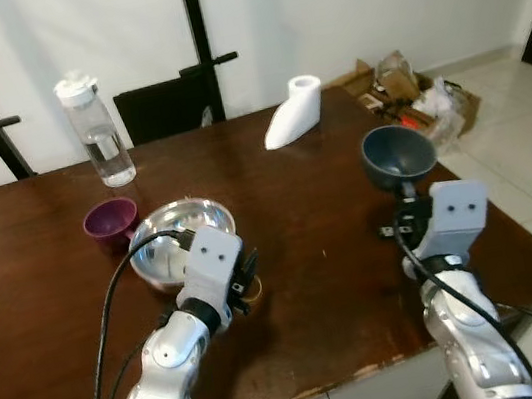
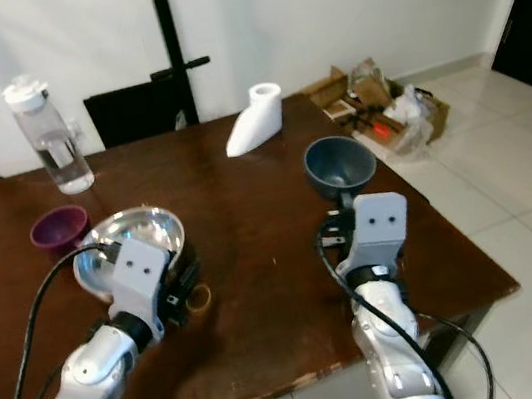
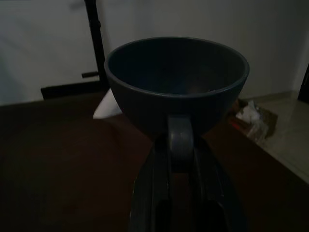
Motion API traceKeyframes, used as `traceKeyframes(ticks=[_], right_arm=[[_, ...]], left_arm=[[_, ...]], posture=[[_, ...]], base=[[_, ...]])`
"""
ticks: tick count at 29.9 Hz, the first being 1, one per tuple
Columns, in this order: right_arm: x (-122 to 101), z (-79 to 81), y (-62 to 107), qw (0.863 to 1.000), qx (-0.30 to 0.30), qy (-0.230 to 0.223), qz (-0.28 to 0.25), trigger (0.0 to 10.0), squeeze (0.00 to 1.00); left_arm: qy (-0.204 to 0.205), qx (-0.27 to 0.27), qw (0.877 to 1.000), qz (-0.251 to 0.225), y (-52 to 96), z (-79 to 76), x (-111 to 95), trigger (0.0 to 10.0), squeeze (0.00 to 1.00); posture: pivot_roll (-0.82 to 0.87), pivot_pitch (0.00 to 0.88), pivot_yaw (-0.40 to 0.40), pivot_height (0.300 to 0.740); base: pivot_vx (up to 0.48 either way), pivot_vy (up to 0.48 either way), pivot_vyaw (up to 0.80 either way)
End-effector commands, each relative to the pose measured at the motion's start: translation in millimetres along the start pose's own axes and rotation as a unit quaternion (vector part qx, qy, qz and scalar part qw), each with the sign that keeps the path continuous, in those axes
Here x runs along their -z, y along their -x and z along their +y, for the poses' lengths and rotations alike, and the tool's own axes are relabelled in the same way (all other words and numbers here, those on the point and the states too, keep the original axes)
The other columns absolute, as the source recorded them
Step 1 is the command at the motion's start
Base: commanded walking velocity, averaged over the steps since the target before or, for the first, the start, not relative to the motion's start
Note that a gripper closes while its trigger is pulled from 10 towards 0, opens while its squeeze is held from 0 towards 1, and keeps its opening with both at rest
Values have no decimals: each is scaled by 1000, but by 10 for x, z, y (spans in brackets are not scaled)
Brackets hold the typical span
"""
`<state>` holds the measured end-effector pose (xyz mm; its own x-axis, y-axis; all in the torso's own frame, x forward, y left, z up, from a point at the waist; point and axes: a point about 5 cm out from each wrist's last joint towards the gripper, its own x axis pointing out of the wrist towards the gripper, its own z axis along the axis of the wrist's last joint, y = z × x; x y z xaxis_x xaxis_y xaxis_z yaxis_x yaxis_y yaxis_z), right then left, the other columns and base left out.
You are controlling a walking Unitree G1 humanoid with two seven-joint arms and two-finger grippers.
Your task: Setting the table
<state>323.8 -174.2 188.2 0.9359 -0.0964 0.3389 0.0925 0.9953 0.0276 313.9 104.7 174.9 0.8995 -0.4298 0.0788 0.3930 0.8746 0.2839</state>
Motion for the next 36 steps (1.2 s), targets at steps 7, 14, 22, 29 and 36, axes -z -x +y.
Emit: traceKeyframes(ticks=[7,14,22,29,36], right_arm=[[23,16,21,1000,-9,8,1,10000,0],[67,-17,-35,999,-25,29,13,10000,0],[81,-78,-158,998,-24,52,20,10000,0],[122,-157,-354,997,-25,66,38,10000,0],[184,-229,-495,995,-16,70,62,10000,0]], left_arm=[[13,44,999,-18,153,5,-66,10000,0],[20,55,998,-26,240,86,-133,10000,0],[9,56,998,-33,301,282,-221,10000,0],[-50,-42,998,-10,300,948,-253,10000,0],[-45,75,996,-10,462,772,-377,10000,0]], posture=[[68,91,106,740],[84,96,100,740],[118,109,97,740],[155,134,99,740],[180,149,104,740]], base=[[0,0,0],[0,0,0],[0,0,0],[0,0,0],[0,0,0]])
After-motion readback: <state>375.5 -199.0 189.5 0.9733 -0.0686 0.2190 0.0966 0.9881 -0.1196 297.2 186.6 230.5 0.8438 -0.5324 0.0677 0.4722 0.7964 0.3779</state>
